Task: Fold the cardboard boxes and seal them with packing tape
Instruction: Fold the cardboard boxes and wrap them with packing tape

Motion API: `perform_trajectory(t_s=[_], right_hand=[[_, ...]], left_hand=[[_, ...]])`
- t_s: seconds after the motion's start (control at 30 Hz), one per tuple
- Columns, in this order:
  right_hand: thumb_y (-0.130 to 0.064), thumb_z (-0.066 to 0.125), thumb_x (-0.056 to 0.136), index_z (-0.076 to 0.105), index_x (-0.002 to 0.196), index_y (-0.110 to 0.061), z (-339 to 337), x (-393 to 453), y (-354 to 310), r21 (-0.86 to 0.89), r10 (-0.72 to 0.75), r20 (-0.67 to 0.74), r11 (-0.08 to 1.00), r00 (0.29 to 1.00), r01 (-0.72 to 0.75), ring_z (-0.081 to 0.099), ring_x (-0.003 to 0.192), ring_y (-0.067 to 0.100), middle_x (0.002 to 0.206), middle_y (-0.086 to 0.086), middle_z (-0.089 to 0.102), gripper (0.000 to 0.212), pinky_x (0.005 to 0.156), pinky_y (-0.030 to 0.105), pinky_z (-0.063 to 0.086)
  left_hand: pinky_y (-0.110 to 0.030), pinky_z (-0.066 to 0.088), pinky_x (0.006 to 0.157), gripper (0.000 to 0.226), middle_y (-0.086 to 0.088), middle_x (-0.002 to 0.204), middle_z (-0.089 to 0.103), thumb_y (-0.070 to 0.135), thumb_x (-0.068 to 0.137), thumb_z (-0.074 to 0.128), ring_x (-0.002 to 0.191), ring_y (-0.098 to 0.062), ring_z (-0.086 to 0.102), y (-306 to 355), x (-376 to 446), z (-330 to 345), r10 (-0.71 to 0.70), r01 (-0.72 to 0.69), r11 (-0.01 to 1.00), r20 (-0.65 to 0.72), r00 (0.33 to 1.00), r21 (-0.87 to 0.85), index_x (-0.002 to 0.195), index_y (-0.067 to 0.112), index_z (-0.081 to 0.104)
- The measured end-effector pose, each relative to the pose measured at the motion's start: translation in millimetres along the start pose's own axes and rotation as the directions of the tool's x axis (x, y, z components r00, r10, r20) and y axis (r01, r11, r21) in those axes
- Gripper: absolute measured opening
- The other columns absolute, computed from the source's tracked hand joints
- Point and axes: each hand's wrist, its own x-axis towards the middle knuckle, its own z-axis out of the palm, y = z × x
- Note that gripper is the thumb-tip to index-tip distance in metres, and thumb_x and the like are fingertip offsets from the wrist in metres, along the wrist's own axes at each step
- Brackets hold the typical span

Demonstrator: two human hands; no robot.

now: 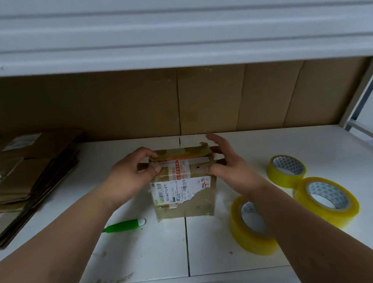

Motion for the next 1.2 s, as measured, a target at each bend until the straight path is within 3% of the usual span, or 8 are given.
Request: perform_trajectory(t_s=[0.13,0.27,0.37,0.5,0.67,0.87,0.97,1.2], right_hand=[[-0.026,0.06,0.086,0.059,0.118,-0.049,-0.8,5.2,3.5,-0.194,-0.032,-0.042,0.981,0.999,0.023,0.055,0.103,-0.003,0.126,-0.015,0.047,0.04,0.071,-0.001,0.042],[-0.041,0.056,0.074,0.059,0.123,-0.043,4.7,0.1,7.9,-0.157,-0.025,-0.076,0.988,0.997,0.013,0.053,0.101,-0.014,0.121,-0.023,0.046,0.049,0.073,-0.003,0.039],[-0.045,0.055,0.075,0.058,0.125,-0.045,6.7,-1.6,11.2,-0.137,-0.023,-0.084,0.991,0.996,0.011,0.051,0.102,-0.018,0.122,-0.024,0.046,0.05,0.075,-0.004,0.038],[-0.048,0.049,0.08,0.057,0.129,-0.046,7.3,-3.2,14.5,-0.151,-0.004,-0.075,0.988,0.997,-0.008,0.051,0.104,-0.012,0.125,-0.021,0.044,0.05,0.074,-0.006,0.036],[-0.049,0.046,0.082,0.059,0.13,-0.04,8.8,-2.5,12.0,-0.174,-0.008,-0.086,0.985,0.996,-0.007,0.048,0.11,-0.002,0.129,-0.018,0.036,0.05,0.076,-0.007,0.034],[-0.034,0.059,0.096,0.062,0.131,-0.033,3.4,-7.1,12.3,-0.204,-0.023,-0.103,0.979,0.994,0.001,0.042,0.122,0.006,0.129,-0.014,0.037,0.035,0.087,-0.002,0.033],[-0.032,0.064,0.094,0.067,0.124,-0.03,3.1,-11.4,11.5,-0.204,-0.043,-0.172,0.979,0.984,0.007,0.048,0.119,0.007,0.124,-0.011,0.043,0.031,0.103,0.019,0.04],[-0.035,0.062,0.093,0.068,0.107,-0.03,-6.3,-26.4,19.9,-0.186,0.0,-0.349,0.98,0.937,-0.069,0.059,0.089,0.0,0.112,-0.01,0.053,0.016,0.074,0.012,0.043]], left_hand=[[-0.022,0.046,0.08,0.034,0.016,0.126,0.057,0.031,0.1,0.055,0.109,-0.01,0.059,-1.3,0.5,-3.5,0.071,-0.076,0.995,0.084,0.994,0.065,0.129,0.046,0.046],[-0.009,0.039,0.085,0.034,0.011,0.131,0.054,0.029,0.101,0.052,0.115,-0.01,0.054,-7.8,0.4,0.0,0.093,-0.098,0.99,0.048,0.995,0.105,0.134,0.032,0.057],[-0.023,0.046,0.1,0.038,0.013,0.143,0.047,0.032,0.099,0.056,0.125,-0.012,0.052,-13.0,-5.5,4.8,0.008,-0.005,0.996,0.025,1.0,-0.089,0.137,0.031,0.057],[-0.011,0.052,0.069,0.039,0.018,0.139,0.045,0.033,0.094,0.062,0.109,-0.006,0.058,-11.6,-6.6,6.1,-0.029,0.033,0.987,0.028,0.999,-0.159,0.134,0.032,0.059],[-0.014,0.054,0.062,0.036,0.015,0.117,0.053,0.033,0.091,0.068,0.099,-0.009,0.063,-6.3,-3.9,9.5,-0.036,0.032,0.988,-0.025,0.999,-0.149,0.126,0.03,0.063],[-0.01,0.037,0.083,0.037,0.009,0.129,0.046,0.037,0.089,0.07,0.106,-0.004,0.049,-5.1,-3.0,11.3,0.095,-0.05,0.977,-0.214,0.972,0.206,0.123,0.023,0.069],[-0.022,0.039,0.093,0.036,0.003,0.14,0.048,0.033,0.091,0.068,0.121,-0.015,0.05,0.4,-1.8,9.7,0.191,-0.111,0.924,-0.19,0.963,0.367,0.124,0.017,0.069],[-0.027,0.041,0.084,0.033,-0.003,0.13,0.057,0.031,0.098,0.054,0.111,-0.021,0.054,9.1,-0.1,8.0,0.236,-0.17,0.809,-0.046,0.971,0.563,0.125,0.015,0.064]])
